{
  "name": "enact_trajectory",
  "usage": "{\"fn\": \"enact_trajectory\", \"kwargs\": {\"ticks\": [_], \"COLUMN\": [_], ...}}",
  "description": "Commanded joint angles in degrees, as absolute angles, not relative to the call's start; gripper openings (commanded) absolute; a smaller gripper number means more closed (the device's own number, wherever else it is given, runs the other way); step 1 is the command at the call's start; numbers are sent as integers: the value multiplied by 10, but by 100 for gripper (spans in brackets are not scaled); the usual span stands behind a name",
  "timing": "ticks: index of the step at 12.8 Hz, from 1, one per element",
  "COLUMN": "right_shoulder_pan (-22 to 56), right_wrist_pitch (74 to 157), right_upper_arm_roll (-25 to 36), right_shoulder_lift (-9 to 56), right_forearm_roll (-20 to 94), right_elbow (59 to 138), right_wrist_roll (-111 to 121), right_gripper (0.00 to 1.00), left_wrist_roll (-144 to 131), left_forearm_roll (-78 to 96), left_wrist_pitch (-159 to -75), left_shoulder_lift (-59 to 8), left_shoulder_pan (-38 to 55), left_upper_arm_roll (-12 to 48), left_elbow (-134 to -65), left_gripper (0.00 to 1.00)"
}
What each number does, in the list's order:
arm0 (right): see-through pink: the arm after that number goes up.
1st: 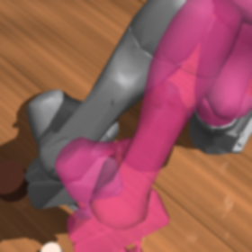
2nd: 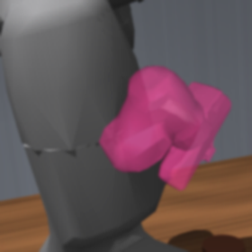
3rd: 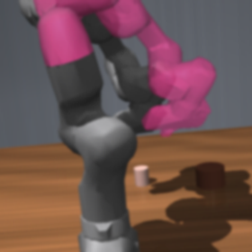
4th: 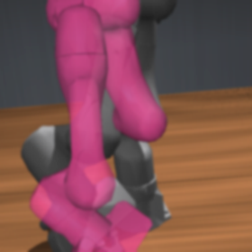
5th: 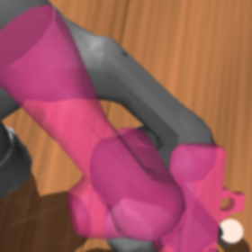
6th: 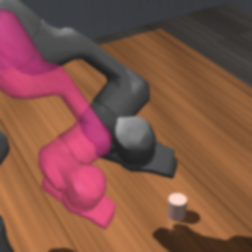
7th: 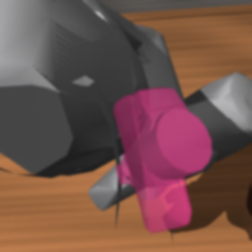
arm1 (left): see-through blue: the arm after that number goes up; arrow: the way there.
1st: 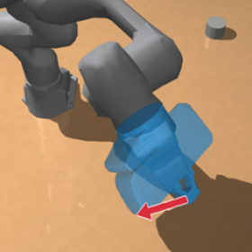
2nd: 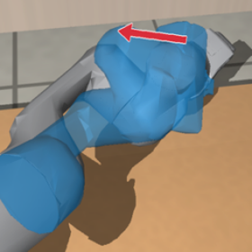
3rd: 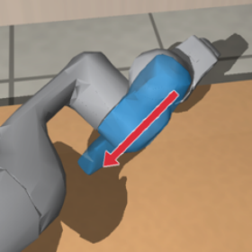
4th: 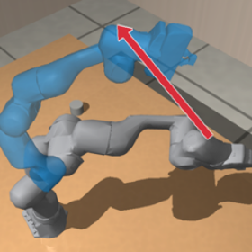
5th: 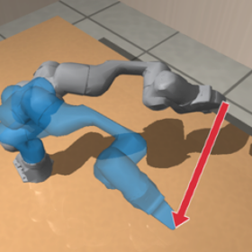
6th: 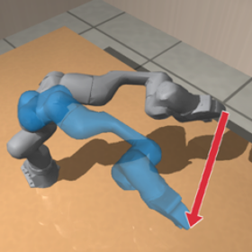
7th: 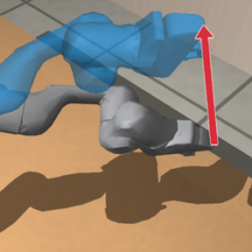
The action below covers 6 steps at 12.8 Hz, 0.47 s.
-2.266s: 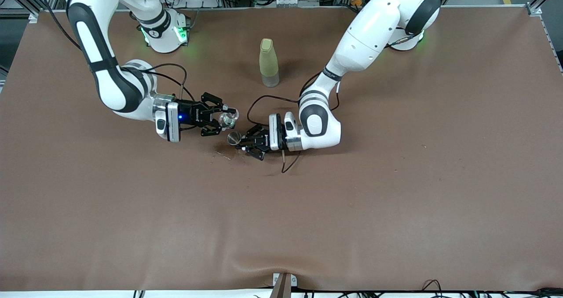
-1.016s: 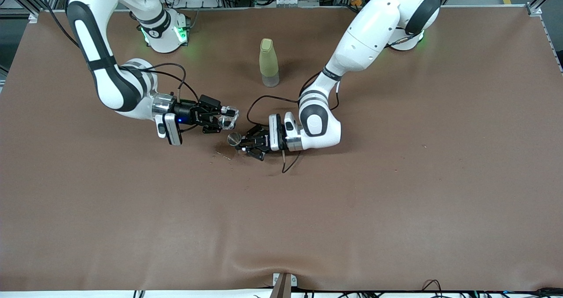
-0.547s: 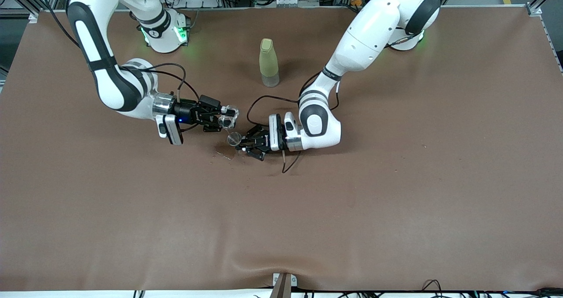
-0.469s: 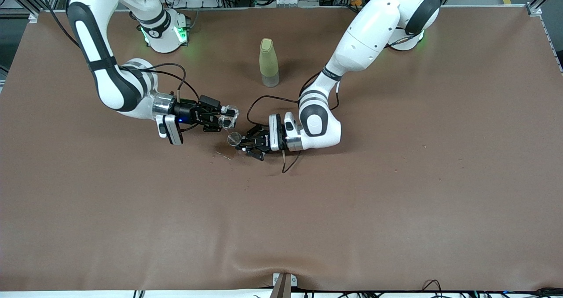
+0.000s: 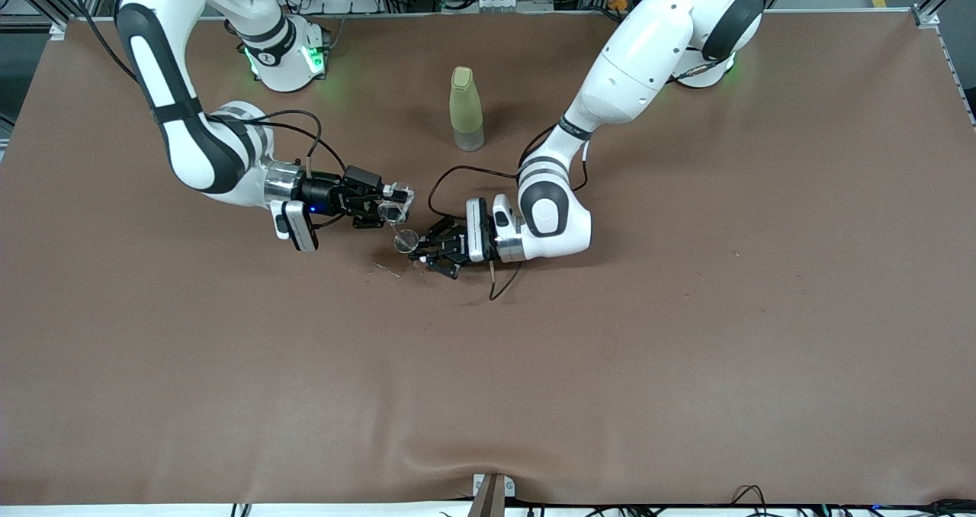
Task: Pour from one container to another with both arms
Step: 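Pour the liquid from the beaker into the jigger held by the left gripper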
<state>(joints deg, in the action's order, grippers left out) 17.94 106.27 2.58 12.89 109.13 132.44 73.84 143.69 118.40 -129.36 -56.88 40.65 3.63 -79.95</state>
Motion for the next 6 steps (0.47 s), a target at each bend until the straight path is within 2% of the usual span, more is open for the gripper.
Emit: {"fn": "enact_trajectory", "kwargs": {"ticks": [1,6], "right_shoulder_pan": [188,188], "right_wrist_pitch": [1059,1052], "right_upper_arm_roll": [28,29], "right_shoulder_lift": [122,122], "right_forearm_roll": [1110,1111], "right_elbow": [1329,1329], "right_wrist_roll": [715,696], "right_gripper": [11,11], "left_wrist_roll": [1435,1434], "left_forearm_roll": [1201,1205], "left_wrist_pitch": [-1305,-1313], "left_shoulder_lift": [-573,-575], "left_shoulder_pan": [417,421], "left_upper_arm_roll": [32,33], "left_elbow": [-789,-789], "left_gripper": [0,0]}}
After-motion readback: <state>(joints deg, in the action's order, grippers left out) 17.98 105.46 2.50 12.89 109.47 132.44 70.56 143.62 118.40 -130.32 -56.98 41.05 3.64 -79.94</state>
